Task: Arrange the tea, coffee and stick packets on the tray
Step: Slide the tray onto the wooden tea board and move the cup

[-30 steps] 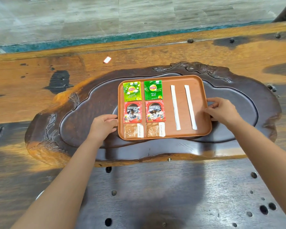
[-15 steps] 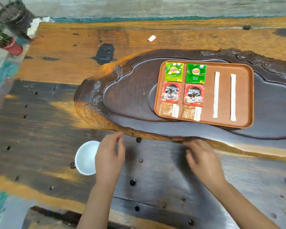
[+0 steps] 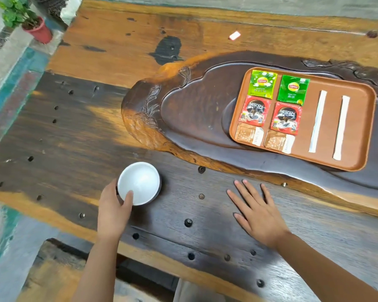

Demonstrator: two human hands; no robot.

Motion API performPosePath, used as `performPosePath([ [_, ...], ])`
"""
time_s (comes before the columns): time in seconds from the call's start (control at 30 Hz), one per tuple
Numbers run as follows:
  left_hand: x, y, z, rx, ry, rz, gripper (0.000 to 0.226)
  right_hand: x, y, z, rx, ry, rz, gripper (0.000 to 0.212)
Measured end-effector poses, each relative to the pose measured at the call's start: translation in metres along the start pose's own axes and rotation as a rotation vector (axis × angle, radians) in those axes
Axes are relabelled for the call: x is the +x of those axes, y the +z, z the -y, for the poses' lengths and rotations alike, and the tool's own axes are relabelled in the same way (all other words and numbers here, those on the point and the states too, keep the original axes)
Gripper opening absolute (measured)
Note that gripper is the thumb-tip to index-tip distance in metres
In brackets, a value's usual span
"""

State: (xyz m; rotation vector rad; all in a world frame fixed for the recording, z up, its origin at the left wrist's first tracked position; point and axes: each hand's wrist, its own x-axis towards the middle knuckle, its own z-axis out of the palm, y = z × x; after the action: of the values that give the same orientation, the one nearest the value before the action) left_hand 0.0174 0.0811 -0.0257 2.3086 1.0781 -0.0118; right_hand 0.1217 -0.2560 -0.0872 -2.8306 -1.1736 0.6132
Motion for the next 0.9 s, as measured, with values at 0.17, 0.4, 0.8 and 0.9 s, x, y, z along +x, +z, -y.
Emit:
performPosePath([
  [0.17, -0.005, -0.011, 0.016, -0.371, -0.201, 0.086, 0.029, 0.000, 0.001, 0.001, -0.005, 0.007, -0.002, 0.057],
  [0.4, -0.028, -0.002, 0.022, -0.520, -0.169, 0.128, 0.009, 0.001, 0.002, 0.001, -0.010, 0.004, -0.008, 0.057],
  [0.8, 0.029, -0.013, -0.031, -0.825, -0.073, 0.242, 0.032, 0.001, 0.006, -0.001, 0.017, -0.014, -0.041, 0.057],
  [0.9, 0.056, -0.018, -0.064, -0.839, 0.047, 0.317, 0.033, 0.003, 0.005, -0.002, 0.040, -0.032, -0.051, 0.060],
])
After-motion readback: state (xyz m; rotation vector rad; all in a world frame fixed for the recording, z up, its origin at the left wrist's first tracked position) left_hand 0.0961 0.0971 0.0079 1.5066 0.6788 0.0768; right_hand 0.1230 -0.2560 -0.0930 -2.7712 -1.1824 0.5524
